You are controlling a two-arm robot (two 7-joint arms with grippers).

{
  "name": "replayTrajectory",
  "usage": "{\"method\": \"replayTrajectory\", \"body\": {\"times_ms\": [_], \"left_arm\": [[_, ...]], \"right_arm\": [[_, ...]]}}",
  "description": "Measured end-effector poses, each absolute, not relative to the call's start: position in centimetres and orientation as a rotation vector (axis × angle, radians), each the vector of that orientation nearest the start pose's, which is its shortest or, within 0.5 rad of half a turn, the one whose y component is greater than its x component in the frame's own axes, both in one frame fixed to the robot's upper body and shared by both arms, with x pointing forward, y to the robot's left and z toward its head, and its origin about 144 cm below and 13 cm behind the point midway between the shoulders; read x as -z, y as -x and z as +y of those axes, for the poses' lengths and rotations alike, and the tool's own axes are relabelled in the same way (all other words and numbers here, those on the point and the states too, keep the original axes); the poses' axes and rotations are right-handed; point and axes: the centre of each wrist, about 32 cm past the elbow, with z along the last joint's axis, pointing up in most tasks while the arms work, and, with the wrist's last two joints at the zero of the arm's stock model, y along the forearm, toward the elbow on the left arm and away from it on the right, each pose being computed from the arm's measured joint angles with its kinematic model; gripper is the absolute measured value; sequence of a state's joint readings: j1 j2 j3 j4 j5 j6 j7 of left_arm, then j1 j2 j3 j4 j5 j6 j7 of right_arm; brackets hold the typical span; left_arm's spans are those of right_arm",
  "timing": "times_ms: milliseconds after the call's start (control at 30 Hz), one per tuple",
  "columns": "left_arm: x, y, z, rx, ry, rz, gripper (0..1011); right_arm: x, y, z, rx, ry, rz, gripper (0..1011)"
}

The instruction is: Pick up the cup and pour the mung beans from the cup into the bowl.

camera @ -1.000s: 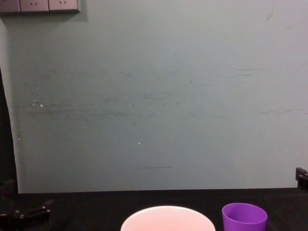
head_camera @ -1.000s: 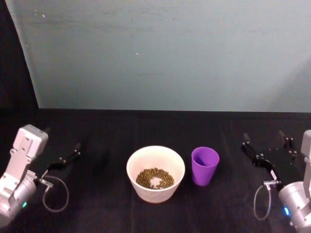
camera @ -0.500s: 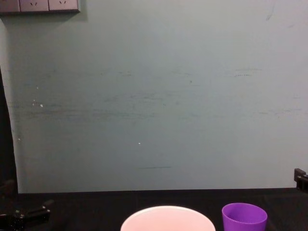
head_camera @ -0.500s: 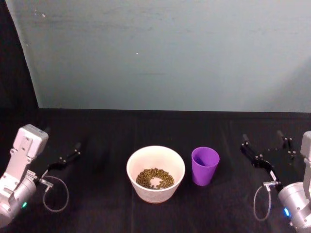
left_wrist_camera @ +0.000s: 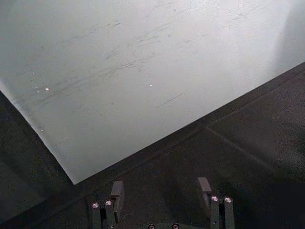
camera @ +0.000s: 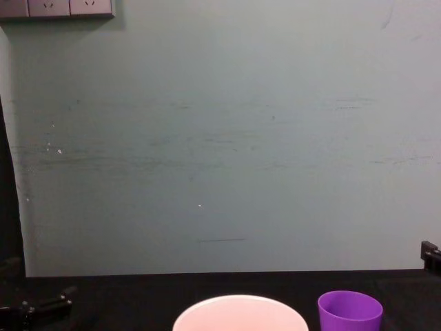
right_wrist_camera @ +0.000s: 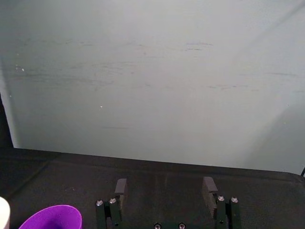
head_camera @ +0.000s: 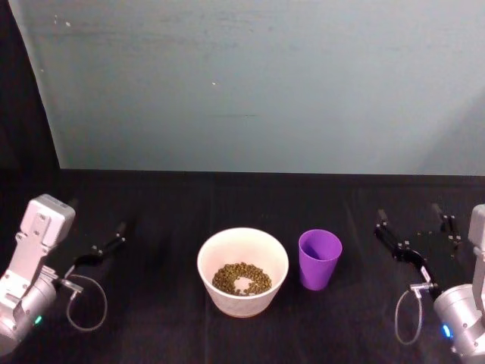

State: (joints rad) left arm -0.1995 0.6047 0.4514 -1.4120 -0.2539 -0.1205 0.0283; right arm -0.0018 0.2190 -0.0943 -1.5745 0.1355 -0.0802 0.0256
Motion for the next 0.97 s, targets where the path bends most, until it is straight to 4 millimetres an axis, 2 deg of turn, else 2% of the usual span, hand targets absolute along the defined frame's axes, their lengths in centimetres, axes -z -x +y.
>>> {"method": "replayTrajectory", "body": {"times_ms": [967], "left_arm": [[-113.98, -48.86, 30.97, -1.248, -0.304, -0.285, 1011]], "right_arm": [[-114.40, -45.74, -26.16, 1.449, 0.013, -0.111, 1003]]}}
